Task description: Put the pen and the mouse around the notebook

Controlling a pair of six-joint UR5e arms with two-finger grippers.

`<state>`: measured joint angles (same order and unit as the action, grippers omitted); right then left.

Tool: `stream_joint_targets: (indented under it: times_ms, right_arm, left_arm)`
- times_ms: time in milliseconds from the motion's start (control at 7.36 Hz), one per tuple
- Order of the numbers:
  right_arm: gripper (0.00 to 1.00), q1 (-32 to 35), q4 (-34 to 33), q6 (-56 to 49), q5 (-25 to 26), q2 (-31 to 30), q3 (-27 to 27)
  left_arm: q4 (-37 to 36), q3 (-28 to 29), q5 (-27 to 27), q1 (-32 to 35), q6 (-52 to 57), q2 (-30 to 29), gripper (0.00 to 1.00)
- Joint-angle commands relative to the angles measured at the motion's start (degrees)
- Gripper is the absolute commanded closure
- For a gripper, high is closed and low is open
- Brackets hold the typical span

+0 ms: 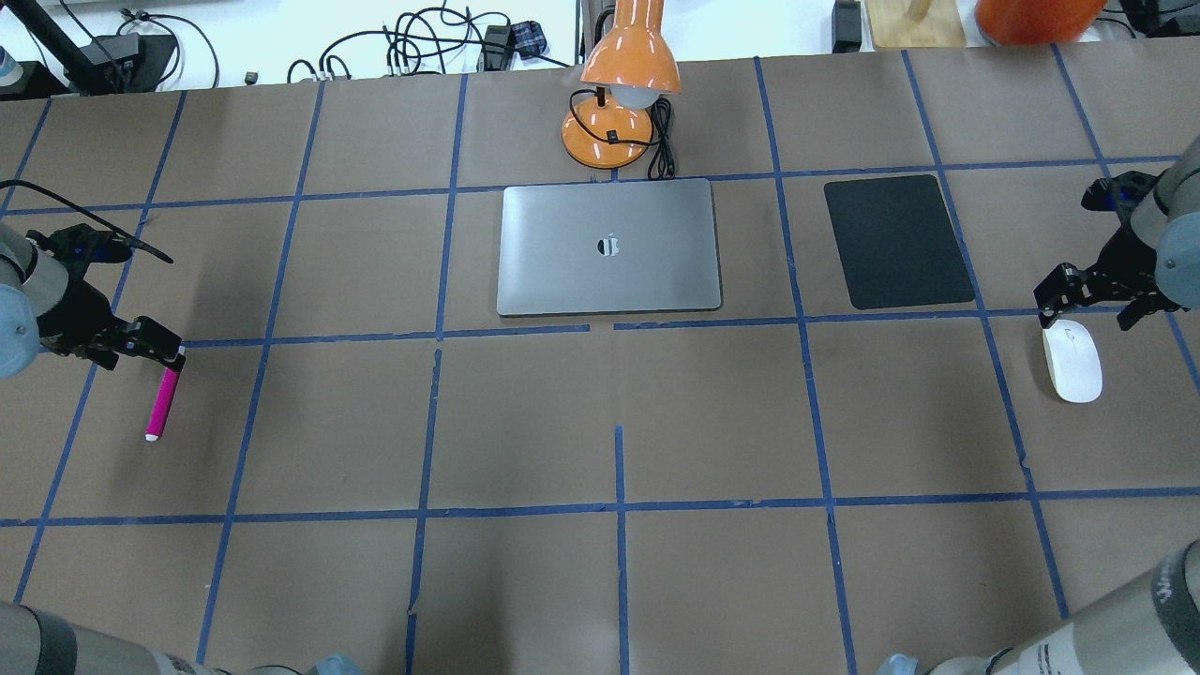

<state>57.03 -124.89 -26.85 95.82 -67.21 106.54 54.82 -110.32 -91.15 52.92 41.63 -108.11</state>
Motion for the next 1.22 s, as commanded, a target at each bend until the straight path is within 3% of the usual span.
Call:
stream_joint_targets:
  times_ms: [0, 272, 543, 679, 815, 951, 1086]
  right_arm:
    - [0.0, -0.08, 0.78, 0.73, 0.16, 0.15, 0.33]
    - [0.0, -0.08, 0.0, 0.74, 0.42, 0.06, 3.12]
    - [0.0, -0.17, -0.01, -0.13, 0.16, 0.06, 3.76]
    - [0.12, -0.17, 0.17, -0.14, 0.42, 0.06, 3.76]
    - [0.34, -0.17, 0.08, -0.57, 0.51, -0.11, 3.59]
    - [0.51, -0.25, -0.01, -2.23, 1.29, -0.12, 3.5]
    - [0.7, -0.25, -0.09, -2.16, 1.65, -0.29, 3.32]
  left_arm:
    - [-0.76, 0.27, -0.08, -0.27, -0.05, -2.53, 0.0]
    - [-1.55, 0.45, -0.08, -0.27, 0.38, -4.03, 0.1]
    - [-1.73, 0.45, -1.66, -0.27, 0.47, -4.91, 0.33]
    - [-1.82, 0.54, -1.75, -0.27, 0.38, -5.09, 0.33]
    - [-1.82, 0.54, -1.75, -0.27, 0.38, -5.18, 0.33]
    - [-1.82, 0.54, -1.67, -0.27, 0.56, -5.36, 0.43]
    - [-1.73, 0.54, -1.67, -0.36, 0.47, -5.62, 0.66]
